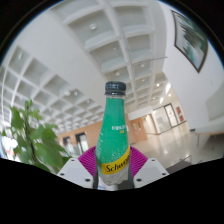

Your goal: Pour water

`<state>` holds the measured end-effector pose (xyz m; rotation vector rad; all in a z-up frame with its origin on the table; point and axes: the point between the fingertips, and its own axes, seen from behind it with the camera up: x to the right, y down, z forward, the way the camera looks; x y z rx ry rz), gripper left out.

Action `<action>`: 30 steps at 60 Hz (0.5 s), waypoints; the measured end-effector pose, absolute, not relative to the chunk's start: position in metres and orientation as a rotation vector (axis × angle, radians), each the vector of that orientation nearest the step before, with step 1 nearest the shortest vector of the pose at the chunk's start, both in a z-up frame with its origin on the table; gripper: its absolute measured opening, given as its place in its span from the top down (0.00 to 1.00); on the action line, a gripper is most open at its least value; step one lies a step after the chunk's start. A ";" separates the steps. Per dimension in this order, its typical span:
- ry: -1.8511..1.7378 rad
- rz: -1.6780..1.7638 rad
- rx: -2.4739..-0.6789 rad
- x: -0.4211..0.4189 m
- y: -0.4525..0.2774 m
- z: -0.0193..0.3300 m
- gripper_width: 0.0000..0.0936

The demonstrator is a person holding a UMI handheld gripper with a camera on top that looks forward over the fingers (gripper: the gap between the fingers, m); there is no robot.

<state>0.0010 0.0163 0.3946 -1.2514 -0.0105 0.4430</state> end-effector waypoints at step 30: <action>-0.139 -0.010 -1.808 0.102 0.077 0.092 0.57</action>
